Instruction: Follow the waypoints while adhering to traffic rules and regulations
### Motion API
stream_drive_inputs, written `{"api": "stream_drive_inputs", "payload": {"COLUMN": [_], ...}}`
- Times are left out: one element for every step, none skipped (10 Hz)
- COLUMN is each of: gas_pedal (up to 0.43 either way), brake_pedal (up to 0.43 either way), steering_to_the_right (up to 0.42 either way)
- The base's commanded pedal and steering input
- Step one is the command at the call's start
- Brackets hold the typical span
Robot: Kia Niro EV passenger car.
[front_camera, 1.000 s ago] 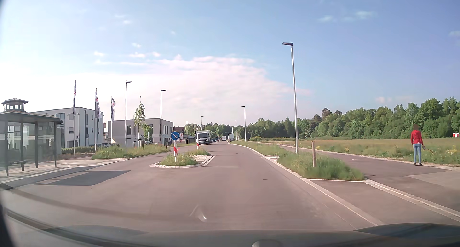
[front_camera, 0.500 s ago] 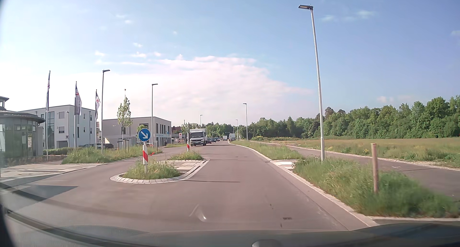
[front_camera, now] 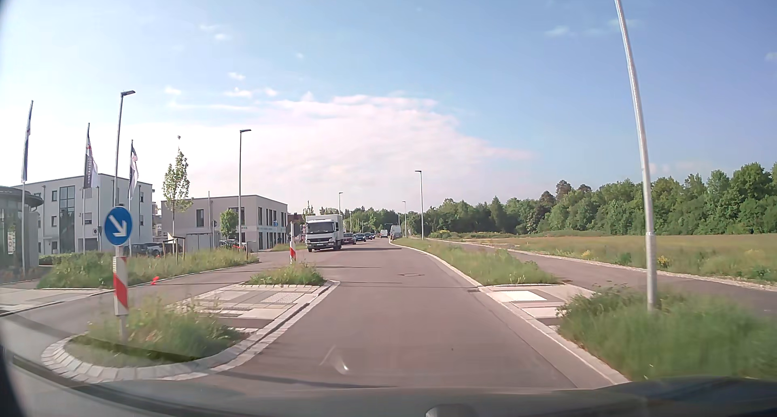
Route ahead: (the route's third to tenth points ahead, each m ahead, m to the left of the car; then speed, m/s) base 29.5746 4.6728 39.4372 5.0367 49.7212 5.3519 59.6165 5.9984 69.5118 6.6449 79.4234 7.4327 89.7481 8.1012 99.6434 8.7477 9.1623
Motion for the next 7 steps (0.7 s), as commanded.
{"api": "stream_drive_inputs", "payload": {"gas_pedal": [0.098,0.098,0.118,0.138,0.138,0.13,0.118], "brake_pedal": [0.0,0.0,0.0,0.0,0.0,0.0,0.0], "steering_to_the_right": [-0.018,-0.017,-0.017,-0.017,-0.017,-0.017,-0.017]}}
